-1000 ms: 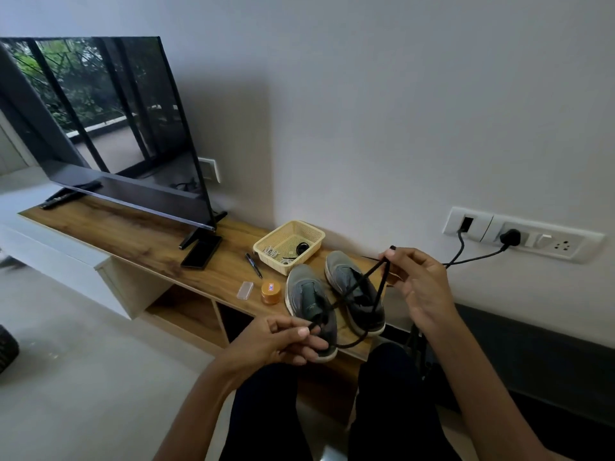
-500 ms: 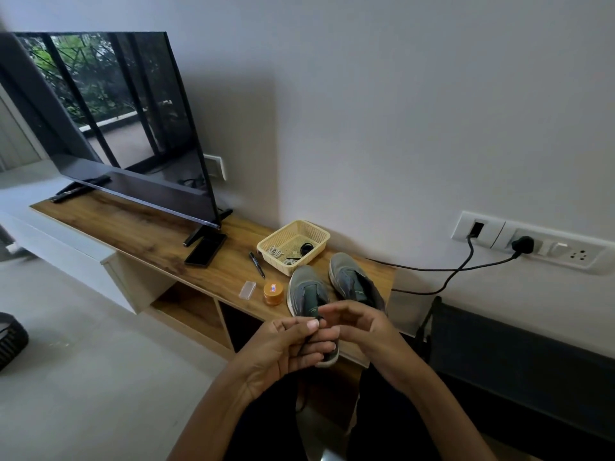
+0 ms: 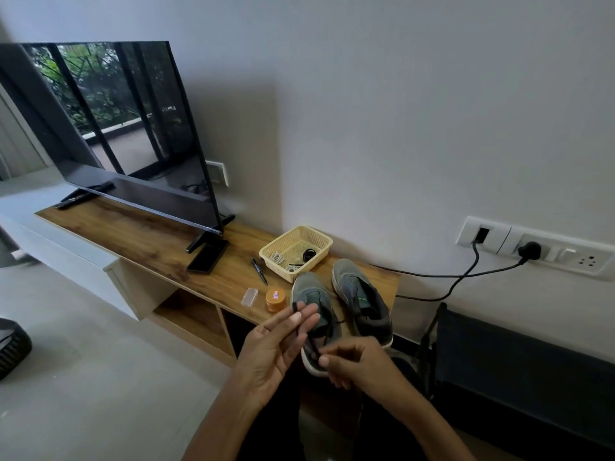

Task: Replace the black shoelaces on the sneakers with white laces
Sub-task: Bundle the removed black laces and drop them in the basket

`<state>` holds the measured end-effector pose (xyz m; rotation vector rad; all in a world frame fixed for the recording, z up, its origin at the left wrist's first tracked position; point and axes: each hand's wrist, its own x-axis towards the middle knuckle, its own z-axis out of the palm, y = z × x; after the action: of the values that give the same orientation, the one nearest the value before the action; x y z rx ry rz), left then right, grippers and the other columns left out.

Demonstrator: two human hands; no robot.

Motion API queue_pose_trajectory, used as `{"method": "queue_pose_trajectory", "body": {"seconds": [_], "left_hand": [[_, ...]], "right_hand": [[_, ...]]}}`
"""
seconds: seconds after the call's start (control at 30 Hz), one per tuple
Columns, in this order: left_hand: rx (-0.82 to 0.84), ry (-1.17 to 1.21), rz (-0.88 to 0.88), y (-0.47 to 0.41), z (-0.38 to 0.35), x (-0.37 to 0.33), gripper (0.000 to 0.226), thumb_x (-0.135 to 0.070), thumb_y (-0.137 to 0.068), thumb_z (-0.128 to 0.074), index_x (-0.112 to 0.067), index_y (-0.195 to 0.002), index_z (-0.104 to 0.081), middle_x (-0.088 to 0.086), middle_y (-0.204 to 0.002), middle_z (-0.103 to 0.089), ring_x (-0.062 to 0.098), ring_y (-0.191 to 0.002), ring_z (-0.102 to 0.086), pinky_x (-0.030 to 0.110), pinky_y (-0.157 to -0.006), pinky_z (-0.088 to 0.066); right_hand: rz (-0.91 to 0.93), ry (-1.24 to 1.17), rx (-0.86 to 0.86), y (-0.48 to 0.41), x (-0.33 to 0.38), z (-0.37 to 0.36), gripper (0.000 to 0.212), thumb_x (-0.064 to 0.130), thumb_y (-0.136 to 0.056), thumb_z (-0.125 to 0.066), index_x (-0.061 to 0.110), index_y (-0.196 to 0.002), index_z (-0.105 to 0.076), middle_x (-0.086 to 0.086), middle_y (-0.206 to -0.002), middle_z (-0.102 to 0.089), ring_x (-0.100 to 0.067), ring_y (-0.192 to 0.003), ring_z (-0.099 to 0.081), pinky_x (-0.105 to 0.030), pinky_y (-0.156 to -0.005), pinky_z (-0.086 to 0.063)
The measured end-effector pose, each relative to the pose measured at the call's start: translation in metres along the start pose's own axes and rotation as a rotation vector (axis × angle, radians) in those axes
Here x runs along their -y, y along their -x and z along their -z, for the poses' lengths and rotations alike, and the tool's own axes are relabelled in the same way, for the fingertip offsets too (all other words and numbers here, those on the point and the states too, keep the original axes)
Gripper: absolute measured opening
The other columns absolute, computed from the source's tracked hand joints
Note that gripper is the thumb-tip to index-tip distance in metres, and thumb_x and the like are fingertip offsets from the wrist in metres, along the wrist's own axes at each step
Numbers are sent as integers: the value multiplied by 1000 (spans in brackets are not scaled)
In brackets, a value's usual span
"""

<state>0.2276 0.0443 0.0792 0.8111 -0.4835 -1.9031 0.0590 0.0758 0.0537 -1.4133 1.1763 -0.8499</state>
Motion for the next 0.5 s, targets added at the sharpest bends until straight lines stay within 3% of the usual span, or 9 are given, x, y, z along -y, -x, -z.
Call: {"method": "queue_pose_trajectory", "body": {"seconds": [0.13,0.23,0.3,0.4,0.5], "left_hand": [[-189,-493,-230,-4,7,5,25,-8,-89,-58,-10,-113,-63,1,-98,-74,9,-91,-70,10,-42,-42],[-128,-841,-234,2,14,9,19,-12,-91,-57,-23,-105,-63,-14,-83,-74,-4,-57,-62,11,-41,-36],[-6,-982,-156,7,16,11,20,-12,-92,-55,-27,-100,-65,-6,-82,-72,-2,-45,-51,12,-42,-34],[192,-857,20,15,13,11,22,-10,-94,-49,-15,-107,-66,-1,-86,-73,-3,-52,-57,12,-43,-33],[285,-648,110,17,11,8,26,-14,-90,-51,-7,-110,-66,10,-100,-72,6,-74,-67,12,-43,-32]], "right_hand": [[14,113,176,7,10,0,8,19,-88,-64,19,-94,-70,10,-68,-64,-1,-61,-54,-14,-56,-42],[81,158,194,8,25,6,9,20,-89,-62,26,-93,-68,16,-82,-66,2,-67,-56,-13,-60,-43],[135,163,109,4,36,14,13,16,-90,-60,27,-89,-67,17,-80,-65,4,-67,-56,-12,-61,-43],[186,160,-53,-6,44,28,11,9,-90,-59,17,-88,-66,18,-67,-62,4,-59,-54,-11,-54,-41],[161,134,-124,-14,37,35,8,8,-89,-59,5,-89,-66,14,-59,-61,2,-50,-51,-12,-49,-40]]}}
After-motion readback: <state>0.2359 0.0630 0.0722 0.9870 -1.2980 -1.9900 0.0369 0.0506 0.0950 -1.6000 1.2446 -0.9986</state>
